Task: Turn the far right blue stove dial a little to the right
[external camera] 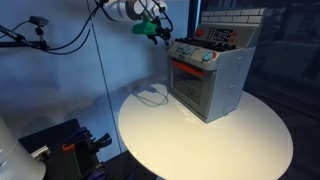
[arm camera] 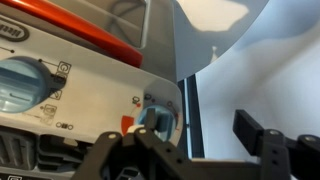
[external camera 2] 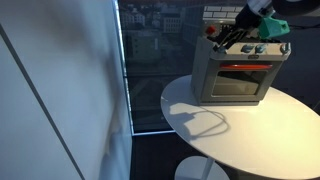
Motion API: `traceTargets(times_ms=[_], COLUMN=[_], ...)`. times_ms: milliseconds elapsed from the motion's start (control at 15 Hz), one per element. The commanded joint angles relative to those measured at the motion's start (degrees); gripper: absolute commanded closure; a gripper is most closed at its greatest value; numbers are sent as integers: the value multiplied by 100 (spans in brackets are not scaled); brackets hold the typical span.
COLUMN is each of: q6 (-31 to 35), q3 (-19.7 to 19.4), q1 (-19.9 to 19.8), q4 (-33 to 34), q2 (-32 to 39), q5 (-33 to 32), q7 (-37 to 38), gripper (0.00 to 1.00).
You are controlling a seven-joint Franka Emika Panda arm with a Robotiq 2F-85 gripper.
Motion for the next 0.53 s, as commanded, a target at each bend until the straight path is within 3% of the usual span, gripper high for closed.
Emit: traceTargets(times_ms=[0,200,467], q6=[59,75,103], q3=[-6,-18,-31], q1=[-9,-21,-25], q4=[139,121,103], q2=[70,45,20], q5=[-115,-100,-101], q7=[88,91,113], gripper=[32,31,38])
